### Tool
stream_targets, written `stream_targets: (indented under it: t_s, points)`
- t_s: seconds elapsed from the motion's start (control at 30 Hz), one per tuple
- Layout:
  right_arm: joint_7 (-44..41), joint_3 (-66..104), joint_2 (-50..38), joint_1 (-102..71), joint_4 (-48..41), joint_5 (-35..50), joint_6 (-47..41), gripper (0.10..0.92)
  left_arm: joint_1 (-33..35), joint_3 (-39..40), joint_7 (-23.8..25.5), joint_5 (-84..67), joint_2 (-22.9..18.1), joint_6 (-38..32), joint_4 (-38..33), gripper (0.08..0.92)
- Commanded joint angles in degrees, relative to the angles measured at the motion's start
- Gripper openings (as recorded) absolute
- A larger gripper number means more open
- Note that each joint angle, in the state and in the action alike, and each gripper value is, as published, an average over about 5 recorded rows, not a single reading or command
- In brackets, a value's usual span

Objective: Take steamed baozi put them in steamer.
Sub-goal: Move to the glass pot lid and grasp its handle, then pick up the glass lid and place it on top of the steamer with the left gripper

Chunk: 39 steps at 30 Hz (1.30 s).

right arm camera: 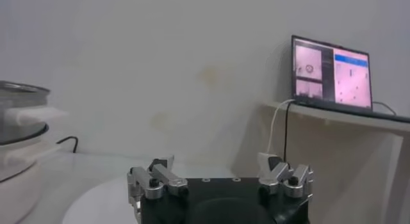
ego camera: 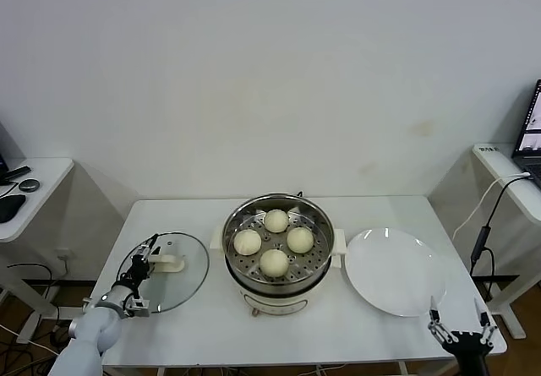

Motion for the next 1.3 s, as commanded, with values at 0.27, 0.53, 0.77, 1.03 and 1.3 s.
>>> stream_targets:
  t_s: [0.27,0.53,0.77,1.03,1.3]
  points:
    - [-0.60,-4.27,0.08,-0.24,-0.48,0.40,-1.22,0.823,8.43,-1.66,-2.98,-4.97,3.10,2.86,-11.33,0.283]
    - [-1.02,-7.25,-0.65,-0.49,-1.19,-1.28,-0.04,0.823,19.65,-6.41,-1.68,-11.96,8.16,13.22,-30.31,0.176]
    - [-1.29,-9.72,-1.35,-0.67,-2.00,-3.17,1.18,0.823,24.84,-11.60,9.84,-20.58,13.54,26.44,-48.23,0.176]
    - [1.16,-11.73,-0.32,1.40,-5.19,-9.33,4.37,0.823,12.46,5.76,14.85,-26.01,17.57,41.68,-56.22,0.176]
    - [3.47,-12.61,0.32,4.14,-8.19,-14.26,5.34,0.823,-8.96,31.45,20.82,-19.44,10.14,50.71,-52.49,0.176]
